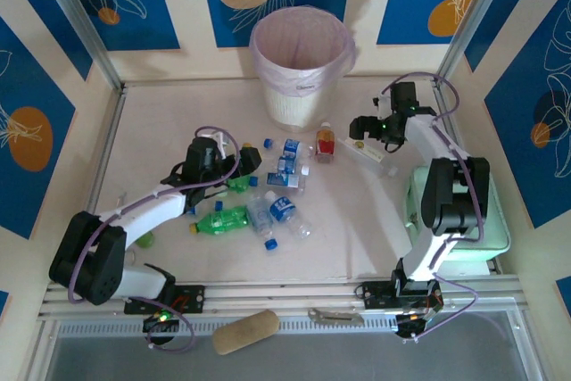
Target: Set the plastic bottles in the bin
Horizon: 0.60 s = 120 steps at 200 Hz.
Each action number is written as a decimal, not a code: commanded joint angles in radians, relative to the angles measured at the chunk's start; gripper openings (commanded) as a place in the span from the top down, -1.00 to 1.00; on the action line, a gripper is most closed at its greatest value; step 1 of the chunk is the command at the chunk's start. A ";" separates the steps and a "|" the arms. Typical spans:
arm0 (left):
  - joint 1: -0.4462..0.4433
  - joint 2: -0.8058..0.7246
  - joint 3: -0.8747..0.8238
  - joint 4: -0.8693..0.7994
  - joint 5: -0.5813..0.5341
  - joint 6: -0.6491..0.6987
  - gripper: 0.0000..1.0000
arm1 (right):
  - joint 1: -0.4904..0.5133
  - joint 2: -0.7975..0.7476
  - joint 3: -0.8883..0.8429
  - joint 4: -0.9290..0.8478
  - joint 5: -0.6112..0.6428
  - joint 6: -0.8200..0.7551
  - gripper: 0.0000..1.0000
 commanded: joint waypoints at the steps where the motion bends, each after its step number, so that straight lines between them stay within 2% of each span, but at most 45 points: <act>1: -0.008 0.001 0.023 -0.014 0.001 0.018 -0.99 | 0.014 0.067 0.068 -0.045 0.043 -0.065 -0.98; 34: -0.008 0.001 0.012 -0.008 -0.007 0.025 -0.99 | 0.038 0.136 0.100 -0.089 0.069 -0.096 -0.98; 74: -0.008 0.018 0.007 -0.002 -0.009 0.022 -0.99 | 0.090 0.117 0.049 -0.095 0.064 -0.088 -0.98; 120: -0.008 0.021 -0.002 0.004 -0.001 0.015 -1.00 | 0.164 0.121 0.015 -0.110 0.151 -0.077 -0.98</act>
